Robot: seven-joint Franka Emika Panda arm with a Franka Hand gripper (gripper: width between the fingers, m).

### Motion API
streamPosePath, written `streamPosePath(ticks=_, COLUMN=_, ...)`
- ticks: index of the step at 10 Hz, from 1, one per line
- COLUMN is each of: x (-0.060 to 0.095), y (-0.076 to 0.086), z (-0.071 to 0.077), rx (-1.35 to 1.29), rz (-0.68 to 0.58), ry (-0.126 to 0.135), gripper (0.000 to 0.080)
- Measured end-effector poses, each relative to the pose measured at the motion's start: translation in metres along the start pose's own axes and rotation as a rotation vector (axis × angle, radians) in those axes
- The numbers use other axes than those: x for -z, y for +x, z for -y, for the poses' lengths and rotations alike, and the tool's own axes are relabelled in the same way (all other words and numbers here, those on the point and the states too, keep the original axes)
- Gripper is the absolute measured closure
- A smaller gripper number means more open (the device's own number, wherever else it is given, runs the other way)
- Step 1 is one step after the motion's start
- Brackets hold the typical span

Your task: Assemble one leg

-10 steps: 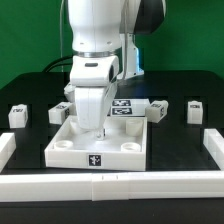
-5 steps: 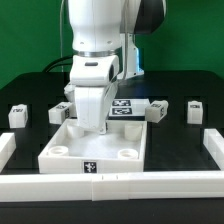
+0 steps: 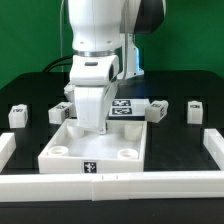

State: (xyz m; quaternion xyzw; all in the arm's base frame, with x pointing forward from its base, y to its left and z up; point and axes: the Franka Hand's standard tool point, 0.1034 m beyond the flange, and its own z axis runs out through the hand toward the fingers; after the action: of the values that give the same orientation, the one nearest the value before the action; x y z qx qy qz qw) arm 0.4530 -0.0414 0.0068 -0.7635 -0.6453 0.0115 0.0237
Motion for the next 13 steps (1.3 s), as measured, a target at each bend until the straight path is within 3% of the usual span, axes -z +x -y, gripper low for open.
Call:
streamPosePath(ticks=1, x=0.000, y=0.001, z=-0.001, rx=0.002, rz=0.000, ry=-0.001, gripper=0.0742)
streamPosePath(ticks=5, x=0.000, y=0.040, z=-0.021, rx=0.154, rz=-0.012, ry=-0.021, gripper=0.0742)
streamPosePath(ticks=9, x=0.000, y=0.041, z=-0.020, rx=0.139, rz=-0.013, ry=-0.022, gripper=0.0742)
streamPosePath(ticks=13, x=0.000, y=0.085, z=-0.023, rx=0.155, rz=-0.011, ry=-0.029, gripper=0.0742)
